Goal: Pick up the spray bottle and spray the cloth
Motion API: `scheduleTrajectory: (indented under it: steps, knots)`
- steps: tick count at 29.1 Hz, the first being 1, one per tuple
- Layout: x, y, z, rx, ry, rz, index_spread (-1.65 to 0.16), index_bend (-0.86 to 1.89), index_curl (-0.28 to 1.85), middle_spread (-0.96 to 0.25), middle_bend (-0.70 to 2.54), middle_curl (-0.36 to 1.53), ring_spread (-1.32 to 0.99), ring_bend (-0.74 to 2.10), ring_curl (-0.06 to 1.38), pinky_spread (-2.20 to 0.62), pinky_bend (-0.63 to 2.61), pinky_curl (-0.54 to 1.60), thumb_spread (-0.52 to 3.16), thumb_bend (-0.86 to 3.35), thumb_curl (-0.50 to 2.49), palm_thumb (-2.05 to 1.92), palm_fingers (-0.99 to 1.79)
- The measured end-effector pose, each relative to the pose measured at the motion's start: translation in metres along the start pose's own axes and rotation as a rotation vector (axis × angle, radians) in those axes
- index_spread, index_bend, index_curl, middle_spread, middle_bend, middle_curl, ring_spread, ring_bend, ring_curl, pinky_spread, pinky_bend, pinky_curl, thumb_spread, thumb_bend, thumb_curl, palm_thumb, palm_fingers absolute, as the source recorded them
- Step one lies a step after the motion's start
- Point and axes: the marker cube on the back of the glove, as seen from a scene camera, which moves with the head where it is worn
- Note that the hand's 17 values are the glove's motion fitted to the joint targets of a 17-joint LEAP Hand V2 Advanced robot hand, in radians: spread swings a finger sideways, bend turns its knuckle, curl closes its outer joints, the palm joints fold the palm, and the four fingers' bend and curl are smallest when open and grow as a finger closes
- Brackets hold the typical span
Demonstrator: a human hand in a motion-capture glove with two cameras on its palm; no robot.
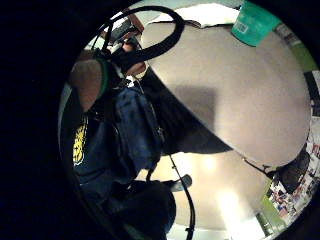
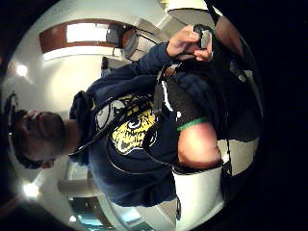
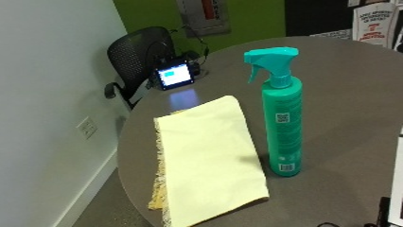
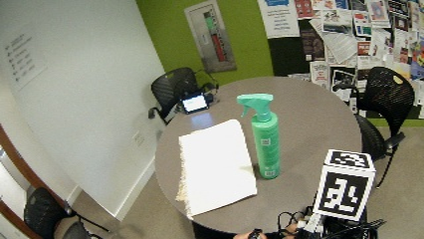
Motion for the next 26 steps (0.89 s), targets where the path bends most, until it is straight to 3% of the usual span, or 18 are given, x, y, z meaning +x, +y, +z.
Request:
scheduleTrajectory:
  steps: [10,26]
  knots:
    - [0.0041,-0.0045,-0.0023,0.012,-0.006,-0.009,-0.24,0.28,0.25,-0.05,0.29,0.2,-0.12,0.39,0.24,0.03,0.24,0.19,0.91,0.3,0.17,0.49,0.97]
    - [0.0025,-0.007,0.0027,0.001,-0.032,-0.02,-0.28,0.17,0.33,-0.05,0.21,0.29,-0.14,0.32,0.29,0.04,0.18,0.25,1.18,0.23,0.26,0.52,0.99]
